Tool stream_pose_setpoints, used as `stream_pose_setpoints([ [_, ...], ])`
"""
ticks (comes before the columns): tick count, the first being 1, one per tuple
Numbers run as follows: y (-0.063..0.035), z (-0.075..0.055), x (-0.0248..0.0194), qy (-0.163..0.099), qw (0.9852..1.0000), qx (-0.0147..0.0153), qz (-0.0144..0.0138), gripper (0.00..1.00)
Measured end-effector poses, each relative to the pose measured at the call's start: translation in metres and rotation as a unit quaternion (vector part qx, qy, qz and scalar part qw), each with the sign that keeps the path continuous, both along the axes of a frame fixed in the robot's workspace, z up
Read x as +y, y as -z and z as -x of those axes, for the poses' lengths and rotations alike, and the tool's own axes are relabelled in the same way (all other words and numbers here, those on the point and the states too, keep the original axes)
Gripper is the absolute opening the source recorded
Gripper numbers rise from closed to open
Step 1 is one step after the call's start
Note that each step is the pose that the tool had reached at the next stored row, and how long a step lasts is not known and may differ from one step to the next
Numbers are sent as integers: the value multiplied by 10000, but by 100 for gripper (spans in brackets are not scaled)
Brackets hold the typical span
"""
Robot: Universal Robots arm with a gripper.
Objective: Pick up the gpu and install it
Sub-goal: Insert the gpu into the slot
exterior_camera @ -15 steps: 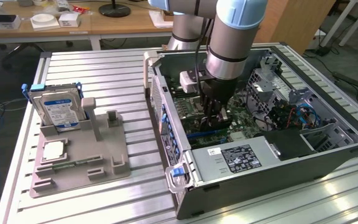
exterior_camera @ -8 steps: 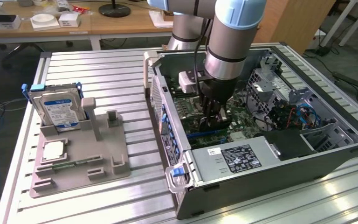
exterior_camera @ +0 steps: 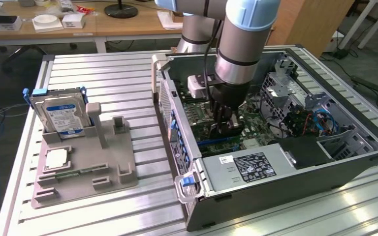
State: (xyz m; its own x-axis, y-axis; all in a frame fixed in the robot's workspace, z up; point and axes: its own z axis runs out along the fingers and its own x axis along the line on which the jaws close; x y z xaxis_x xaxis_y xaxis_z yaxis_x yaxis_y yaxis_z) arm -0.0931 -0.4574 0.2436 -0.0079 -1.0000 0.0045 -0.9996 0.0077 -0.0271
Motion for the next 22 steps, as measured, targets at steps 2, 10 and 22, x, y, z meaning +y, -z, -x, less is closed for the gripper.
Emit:
stream_pose_setpoints([
  [2, 1, 5, 0, 0, 10000, 0, 0, 27],
  [10, 5, 22, 0, 1, 10000, 0, 0, 27],
  [22, 29, 22, 0, 1, 10000, 0, -16, 27],
])
